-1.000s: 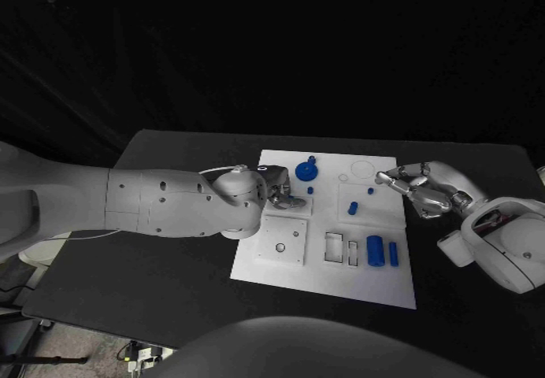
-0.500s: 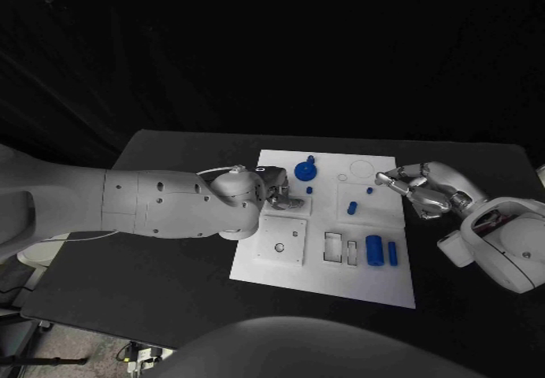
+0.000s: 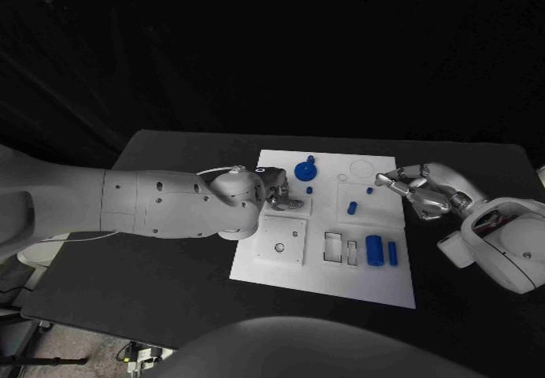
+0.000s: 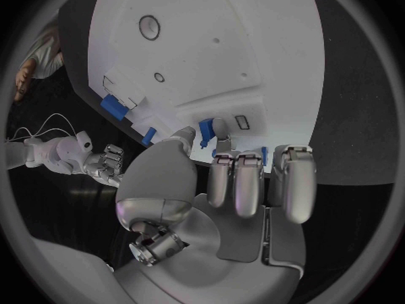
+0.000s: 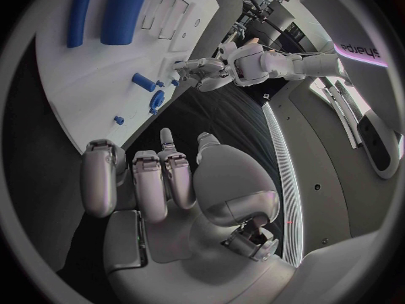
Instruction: Assemble the parts on the task board
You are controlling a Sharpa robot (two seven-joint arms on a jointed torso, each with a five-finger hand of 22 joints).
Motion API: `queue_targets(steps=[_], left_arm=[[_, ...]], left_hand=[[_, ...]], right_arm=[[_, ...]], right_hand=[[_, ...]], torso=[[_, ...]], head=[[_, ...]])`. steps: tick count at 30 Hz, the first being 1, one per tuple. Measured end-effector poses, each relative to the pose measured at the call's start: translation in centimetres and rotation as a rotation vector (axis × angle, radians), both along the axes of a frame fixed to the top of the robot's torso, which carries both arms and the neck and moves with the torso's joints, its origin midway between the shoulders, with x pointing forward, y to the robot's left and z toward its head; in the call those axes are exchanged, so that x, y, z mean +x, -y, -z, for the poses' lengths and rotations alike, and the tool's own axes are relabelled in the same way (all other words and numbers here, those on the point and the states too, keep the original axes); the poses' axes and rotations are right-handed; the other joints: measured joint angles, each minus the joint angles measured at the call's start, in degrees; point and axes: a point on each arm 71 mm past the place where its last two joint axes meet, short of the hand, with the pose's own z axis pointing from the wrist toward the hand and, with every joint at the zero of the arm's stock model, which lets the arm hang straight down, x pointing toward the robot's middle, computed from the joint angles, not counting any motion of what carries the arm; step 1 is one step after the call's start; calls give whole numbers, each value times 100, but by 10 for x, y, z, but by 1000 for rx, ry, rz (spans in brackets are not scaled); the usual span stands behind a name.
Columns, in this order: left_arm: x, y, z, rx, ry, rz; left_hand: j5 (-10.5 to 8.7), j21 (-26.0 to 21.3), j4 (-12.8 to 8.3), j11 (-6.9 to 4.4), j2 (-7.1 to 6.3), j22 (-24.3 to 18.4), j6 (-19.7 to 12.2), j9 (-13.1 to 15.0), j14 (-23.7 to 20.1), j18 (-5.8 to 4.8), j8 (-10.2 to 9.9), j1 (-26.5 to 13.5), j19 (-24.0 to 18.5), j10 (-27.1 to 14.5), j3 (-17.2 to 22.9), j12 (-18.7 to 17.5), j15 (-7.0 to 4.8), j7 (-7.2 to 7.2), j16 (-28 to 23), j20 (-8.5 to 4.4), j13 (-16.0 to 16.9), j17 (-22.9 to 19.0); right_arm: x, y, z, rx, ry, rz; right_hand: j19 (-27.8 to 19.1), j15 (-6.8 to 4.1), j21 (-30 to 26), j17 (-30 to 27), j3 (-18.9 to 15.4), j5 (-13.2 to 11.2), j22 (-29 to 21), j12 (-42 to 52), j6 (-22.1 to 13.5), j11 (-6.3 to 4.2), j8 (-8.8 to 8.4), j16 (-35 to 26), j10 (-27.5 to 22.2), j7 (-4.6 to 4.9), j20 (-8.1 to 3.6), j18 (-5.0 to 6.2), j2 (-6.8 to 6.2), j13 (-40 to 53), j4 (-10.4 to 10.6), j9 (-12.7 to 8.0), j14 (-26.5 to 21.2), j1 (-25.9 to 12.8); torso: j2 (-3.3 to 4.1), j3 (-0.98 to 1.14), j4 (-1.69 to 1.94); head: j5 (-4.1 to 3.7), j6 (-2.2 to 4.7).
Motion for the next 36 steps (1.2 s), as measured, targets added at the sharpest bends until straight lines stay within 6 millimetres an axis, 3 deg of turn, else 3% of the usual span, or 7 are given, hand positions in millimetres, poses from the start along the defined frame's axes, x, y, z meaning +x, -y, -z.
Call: queue_targets(steps=[8, 13, 19, 36], left_arm=[[0, 0, 0, -1, -2, -1], [1, -1, 0, -1, -2, -3], [1, -2, 0, -2, -1, -7], [0, -5, -2, -15, 6, -17]], left_hand=[[0, 0, 25, 0, 0, 0, -46, 6, 0, 0, -33, 0, 0, 0, -25, 0, 0, 19, 0, 0, 0, 4], [-185, 0, 24, 0, 0, 0, -131, 51, 0, 0, -74, 0, 0, 0, -118, 0, 0, 49, 0, 0, 0, 5], [-264, 0, 24, 0, -3, 0, -185, 104, 0, 0, -74, -3, 0, 0, -216, 0, 0, 63, 0, 0, 0, 4], [-313, 0, 24, 0, -32, 0, -205, 256, 0, 0, -74, -139, 0, 0, -467, 0, 0, 83, 0, 0, 0, 3]], right_arm=[[0, 0, 1, -2, -4, 0], [0, 1, 1, -3, -6, 1], [0, 2, 2, -5, -9, 2], [0, 3, 3, -10, -15, 5]], right_hand=[[0, 0, 0, 0, 0, 0, -1, 0, 0, 0, 0, 0, 0, 0, 0, 0, 0, 0, 0, 0, 0, 0], [0, 0, 0, -1, 0, 0, -1, 0, 0, 0, 0, 0, 0, 0, 0, 0, -24, 0, 0, -9, 0, 24], [0, 0, 0, -1, 0, 0, -1, 0, 0, 21, 0, 0, -21, 0, 0, -1, -24, 0, 0, -9, 0, 24], [0, 0, 0, 4, 0, 0, -2, 0, 0, 21, 0, 0, -21, 0, 0, 0, -24, 0, 0, -8, 0, 24]], torso=[[-4, 0, 1], [-4, 0, 0], [-4, -2, -3], [-2, 0, 0]], head=[[12, 0], [10, 0], [6, 0], [-14, 0]])
